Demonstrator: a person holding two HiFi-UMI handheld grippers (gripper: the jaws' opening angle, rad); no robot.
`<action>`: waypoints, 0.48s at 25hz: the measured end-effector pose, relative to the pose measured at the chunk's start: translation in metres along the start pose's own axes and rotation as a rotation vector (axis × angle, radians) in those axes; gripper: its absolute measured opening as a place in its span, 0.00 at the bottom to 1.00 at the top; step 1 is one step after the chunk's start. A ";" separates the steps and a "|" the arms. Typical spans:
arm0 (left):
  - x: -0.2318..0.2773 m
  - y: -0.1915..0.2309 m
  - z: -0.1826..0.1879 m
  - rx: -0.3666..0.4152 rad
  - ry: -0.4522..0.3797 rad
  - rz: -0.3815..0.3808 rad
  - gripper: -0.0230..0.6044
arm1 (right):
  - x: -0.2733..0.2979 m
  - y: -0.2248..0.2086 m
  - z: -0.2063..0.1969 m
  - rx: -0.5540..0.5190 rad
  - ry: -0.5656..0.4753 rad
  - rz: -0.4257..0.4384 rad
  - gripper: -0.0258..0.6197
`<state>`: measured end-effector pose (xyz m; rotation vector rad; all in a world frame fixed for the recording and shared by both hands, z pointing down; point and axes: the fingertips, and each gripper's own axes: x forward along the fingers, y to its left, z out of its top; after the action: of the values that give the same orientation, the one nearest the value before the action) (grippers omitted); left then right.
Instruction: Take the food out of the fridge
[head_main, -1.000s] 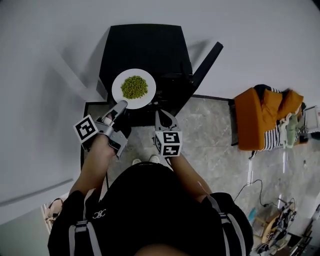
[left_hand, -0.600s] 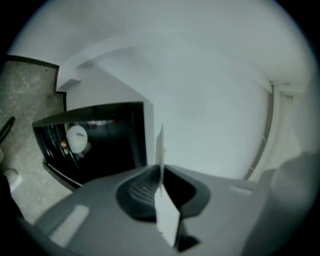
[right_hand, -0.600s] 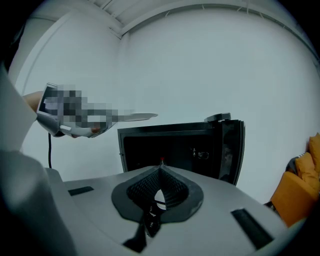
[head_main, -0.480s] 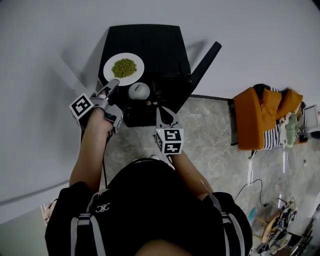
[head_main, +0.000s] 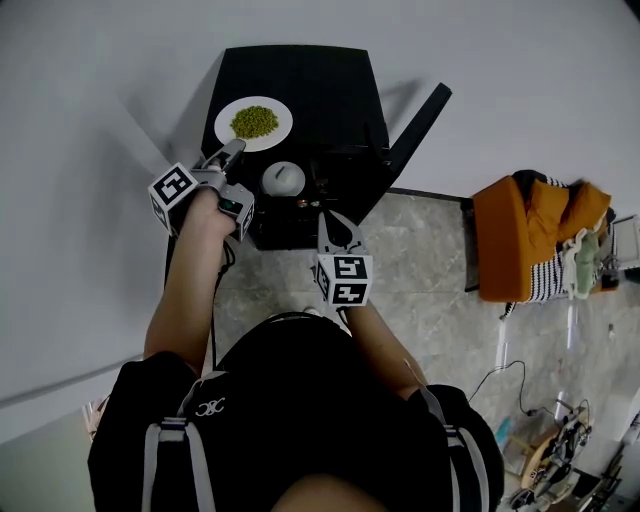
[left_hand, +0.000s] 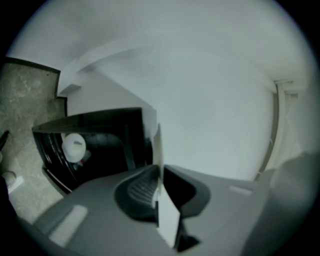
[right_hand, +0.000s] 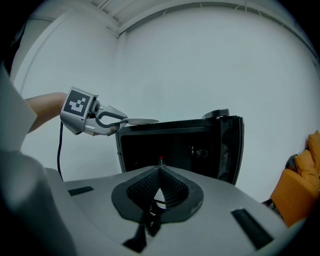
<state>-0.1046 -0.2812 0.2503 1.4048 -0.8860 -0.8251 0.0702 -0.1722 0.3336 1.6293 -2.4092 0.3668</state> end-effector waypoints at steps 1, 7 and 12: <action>0.001 0.002 0.001 -0.002 -0.003 0.003 0.07 | 0.001 0.001 0.000 0.000 0.001 0.002 0.04; 0.002 0.008 0.008 0.035 -0.044 0.005 0.09 | 0.004 0.002 -0.005 -0.002 0.008 0.007 0.04; -0.006 -0.009 0.009 0.066 -0.051 -0.048 0.26 | 0.007 0.003 -0.005 -0.005 0.010 0.014 0.04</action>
<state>-0.1156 -0.2801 0.2412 1.4733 -0.9289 -0.8783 0.0649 -0.1755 0.3404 1.6053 -2.4141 0.3706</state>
